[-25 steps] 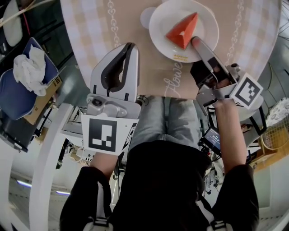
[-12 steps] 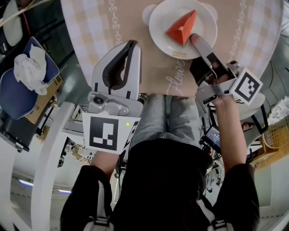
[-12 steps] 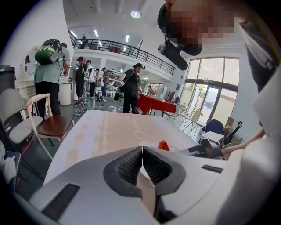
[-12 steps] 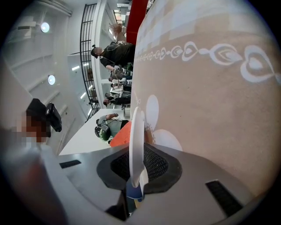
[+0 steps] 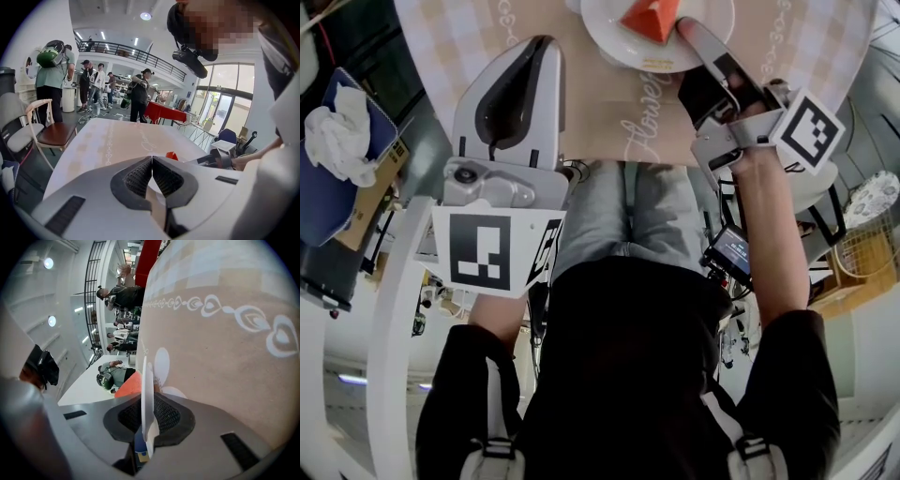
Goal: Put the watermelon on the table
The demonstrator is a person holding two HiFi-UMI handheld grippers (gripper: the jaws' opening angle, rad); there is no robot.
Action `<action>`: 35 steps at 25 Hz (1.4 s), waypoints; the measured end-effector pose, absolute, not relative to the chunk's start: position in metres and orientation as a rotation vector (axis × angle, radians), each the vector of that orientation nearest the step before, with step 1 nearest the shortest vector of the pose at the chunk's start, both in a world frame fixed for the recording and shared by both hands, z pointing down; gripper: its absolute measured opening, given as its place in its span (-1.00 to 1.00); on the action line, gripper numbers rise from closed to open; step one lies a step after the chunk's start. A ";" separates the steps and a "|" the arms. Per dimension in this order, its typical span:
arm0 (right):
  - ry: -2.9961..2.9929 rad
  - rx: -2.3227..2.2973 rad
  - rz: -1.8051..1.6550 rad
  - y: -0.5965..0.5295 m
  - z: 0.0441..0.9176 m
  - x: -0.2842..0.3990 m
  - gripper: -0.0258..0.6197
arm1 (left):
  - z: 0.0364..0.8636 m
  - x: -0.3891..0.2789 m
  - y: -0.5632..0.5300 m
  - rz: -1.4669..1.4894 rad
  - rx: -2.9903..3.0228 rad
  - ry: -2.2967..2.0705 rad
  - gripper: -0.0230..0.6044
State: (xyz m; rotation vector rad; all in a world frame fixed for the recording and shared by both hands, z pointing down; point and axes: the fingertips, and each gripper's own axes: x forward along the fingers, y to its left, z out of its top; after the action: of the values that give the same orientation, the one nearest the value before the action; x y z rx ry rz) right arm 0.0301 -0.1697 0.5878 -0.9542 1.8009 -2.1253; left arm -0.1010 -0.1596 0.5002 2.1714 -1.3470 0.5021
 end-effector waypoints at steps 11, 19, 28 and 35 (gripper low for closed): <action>1.939 -1.061 -2.108 -0.169 0.583 0.029 -0.66 | 0.490 -0.098 -0.161 0.489 2.190 -1.344 -0.88; 2.008 -1.102 -2.118 -0.167 0.584 0.031 -0.50 | 0.483 -0.096 -0.163 0.481 2.199 -1.347 -0.88; 2.116 -1.139 -2.136 -0.158 0.587 0.033 -0.50 | 0.473 -0.100 -0.163 0.481 2.213 -1.368 -0.88; 2.137 -1.178 -2.141 -0.155 0.586 0.045 -0.49 | 0.468 -0.101 -0.161 0.476 2.219 -1.374 -0.88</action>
State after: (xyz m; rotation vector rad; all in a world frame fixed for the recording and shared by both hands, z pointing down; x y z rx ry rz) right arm 0.0446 -0.1545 0.5865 -1.1776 2.1365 -2.1414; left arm -0.1007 -0.1610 0.4683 2.2192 -1.3742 0.4760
